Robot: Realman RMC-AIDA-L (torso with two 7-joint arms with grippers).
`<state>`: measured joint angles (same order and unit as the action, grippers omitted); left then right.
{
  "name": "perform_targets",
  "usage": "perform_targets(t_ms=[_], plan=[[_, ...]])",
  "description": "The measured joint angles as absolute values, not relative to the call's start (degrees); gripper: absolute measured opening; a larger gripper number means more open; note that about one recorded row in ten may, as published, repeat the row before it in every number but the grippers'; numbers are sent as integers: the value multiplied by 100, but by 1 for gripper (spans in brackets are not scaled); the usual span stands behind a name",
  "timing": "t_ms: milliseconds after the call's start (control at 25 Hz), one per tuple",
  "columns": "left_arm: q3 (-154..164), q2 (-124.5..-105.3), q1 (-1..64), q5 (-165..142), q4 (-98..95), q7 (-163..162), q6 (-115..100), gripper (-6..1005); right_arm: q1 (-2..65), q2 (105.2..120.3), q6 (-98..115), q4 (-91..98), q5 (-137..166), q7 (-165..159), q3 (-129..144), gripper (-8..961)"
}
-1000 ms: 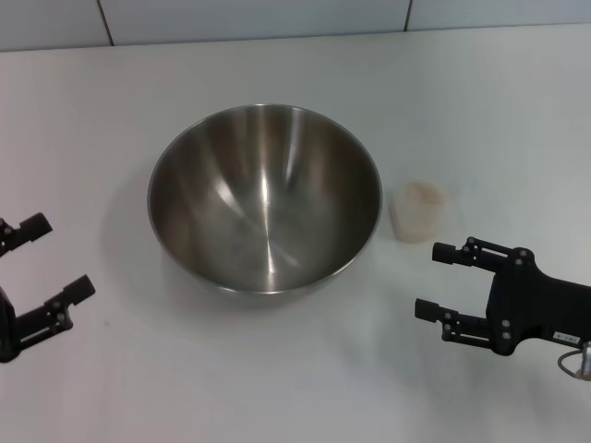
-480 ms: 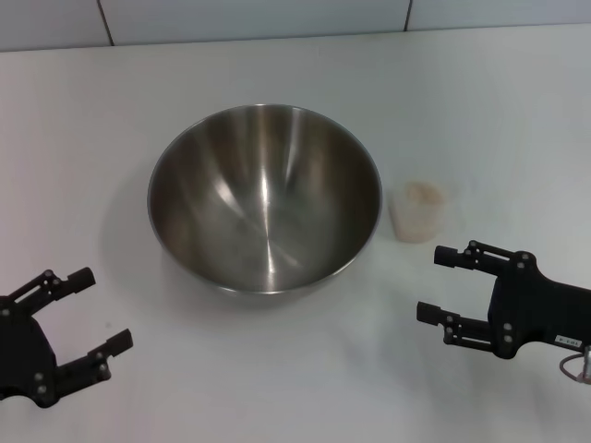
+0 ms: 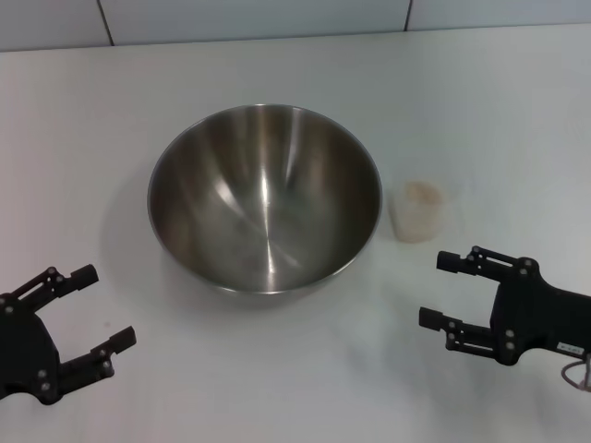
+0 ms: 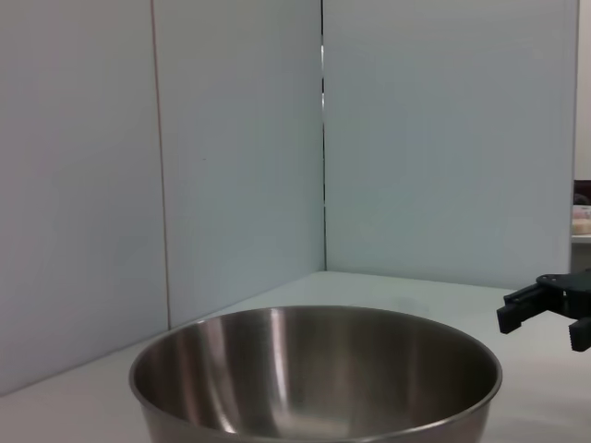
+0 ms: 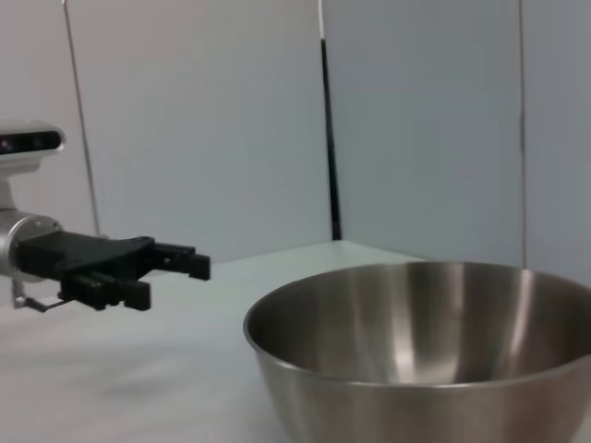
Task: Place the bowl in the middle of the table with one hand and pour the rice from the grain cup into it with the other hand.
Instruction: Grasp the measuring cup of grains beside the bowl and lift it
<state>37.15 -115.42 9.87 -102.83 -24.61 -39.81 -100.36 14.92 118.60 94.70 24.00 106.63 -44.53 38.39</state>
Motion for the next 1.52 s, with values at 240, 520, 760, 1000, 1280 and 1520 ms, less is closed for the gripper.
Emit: perform_targets(t_ms=[240, 520, 760, 1000, 1280, 1520], plan=[[3686, -11528, 1018, -10282, -2461, -4025, -10036, 825, 1378, 11903, 9633, 2012, 10640, -3968, 3213, 762], [3683, -11508, 1036, -10273, -2461, -4051, -10036, 825, 1267, 11920, 9797, 819, 10634, -2911, 2169, 762], [3683, -11491, 1043, -10259, -2461, -4109, -10037, 825, 1054, 11930, 9811, 103, 10633, -2142, 1326, 762], [3683, -11445, 1056, -10265, -2461, -4150, -10039, 825, 867, 11941, 9808, -267, 10633, -1761, 408, 763], [3682, -11429, 1060, -10279, -2469, -4150, -10066, 825, 910, 11951, 9401, -395, 10633, -1749, -123, 763], [3682, -11421, 1087, -10283, -2514, -4222, -10072, 825, 1078, 11954, 8804, -455, 10633, -1610, -310, 762]])
